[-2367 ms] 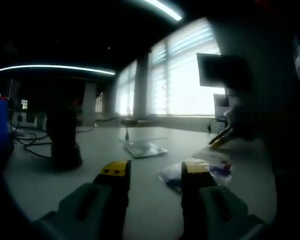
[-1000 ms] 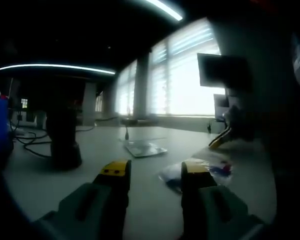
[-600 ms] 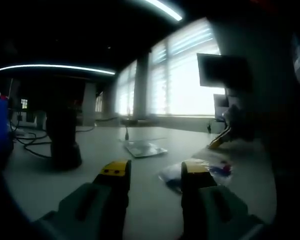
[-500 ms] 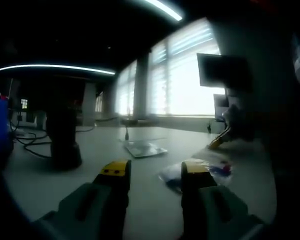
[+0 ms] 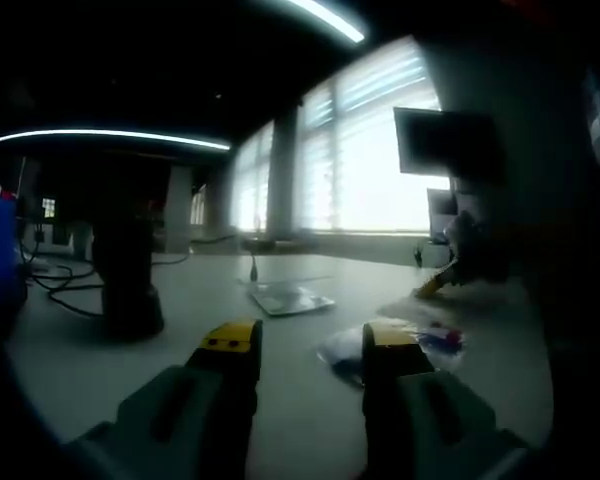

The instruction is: Clip sheet goods on table flip sheet goods clip sheet goods scan sheet goods put sheet goods back to table

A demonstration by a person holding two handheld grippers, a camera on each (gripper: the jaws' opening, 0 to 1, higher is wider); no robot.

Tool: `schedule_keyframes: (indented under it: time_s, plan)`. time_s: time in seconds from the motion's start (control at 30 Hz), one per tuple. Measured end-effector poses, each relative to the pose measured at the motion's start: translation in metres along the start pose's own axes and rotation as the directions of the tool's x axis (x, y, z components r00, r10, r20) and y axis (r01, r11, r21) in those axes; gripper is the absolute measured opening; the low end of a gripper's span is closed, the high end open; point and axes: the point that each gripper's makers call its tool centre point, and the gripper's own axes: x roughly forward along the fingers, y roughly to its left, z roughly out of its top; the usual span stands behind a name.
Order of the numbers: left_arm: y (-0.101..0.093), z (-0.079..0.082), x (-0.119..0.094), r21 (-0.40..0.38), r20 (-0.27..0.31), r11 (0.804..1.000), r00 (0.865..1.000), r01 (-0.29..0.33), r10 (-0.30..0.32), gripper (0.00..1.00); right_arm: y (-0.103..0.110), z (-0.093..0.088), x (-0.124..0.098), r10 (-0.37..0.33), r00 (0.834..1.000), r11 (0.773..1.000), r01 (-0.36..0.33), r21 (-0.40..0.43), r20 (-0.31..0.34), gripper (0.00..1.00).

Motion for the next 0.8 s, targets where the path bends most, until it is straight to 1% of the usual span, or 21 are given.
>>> schedule_keyframes:
  time_s: [0.13,0.23,0.3,0.33,0.43,0.53,0.6,0.8]
  plan:
    - [0.000,0.000,0.000,0.001,-0.001,1.000,1.000,0.000,0.000,0.33,0.002,0.001,-0.001,-0.003,1.000,1.000,0.003,-0.009,0.004,0.00]
    - [0.000,0.000,0.000,0.001,-0.003,1.000,1.000,0.000,0.000,0.33,0.001,0.003,-0.002,-0.008,1.000,1.000,0.008,-0.013,0.025,0.00]
    - [0.000,-0.001,0.000,0.001,-0.003,1.000,1.000,0.000,0.000,0.33,0.003,0.011,-0.006,0.009,0.998,1.000,-0.008,-0.005,0.063,0.00]
    - [0.000,-0.001,0.000,0.001,-0.004,1.000,1.000,0.000,0.000,0.33,0.004,0.015,-0.007,0.022,0.996,0.999,-0.024,0.023,0.085,0.00]
    - [0.000,-0.001,0.000,0.002,-0.005,1.000,1.000,0.000,0.000,0.33,0.002,0.021,-0.014,0.018,0.995,0.999,-0.023,0.043,0.099,0.00]
    - [0.000,-0.001,0.000,0.002,-0.005,1.000,1.000,0.000,0.000,0.33,0.008,0.027,-0.021,0.017,0.993,0.999,-0.021,0.034,0.116,0.00]
    - [0.000,-0.001,0.001,0.003,-0.005,1.000,1.000,0.000,0.000,0.33,0.015,0.032,-0.025,0.033,0.989,0.999,-0.035,0.015,0.145,0.00]
    - [-0.001,-0.001,0.001,0.004,-0.005,1.000,1.000,0.001,-0.001,0.33,0.024,0.047,-0.035,0.046,0.979,0.996,-0.060,0.067,0.199,0.00]
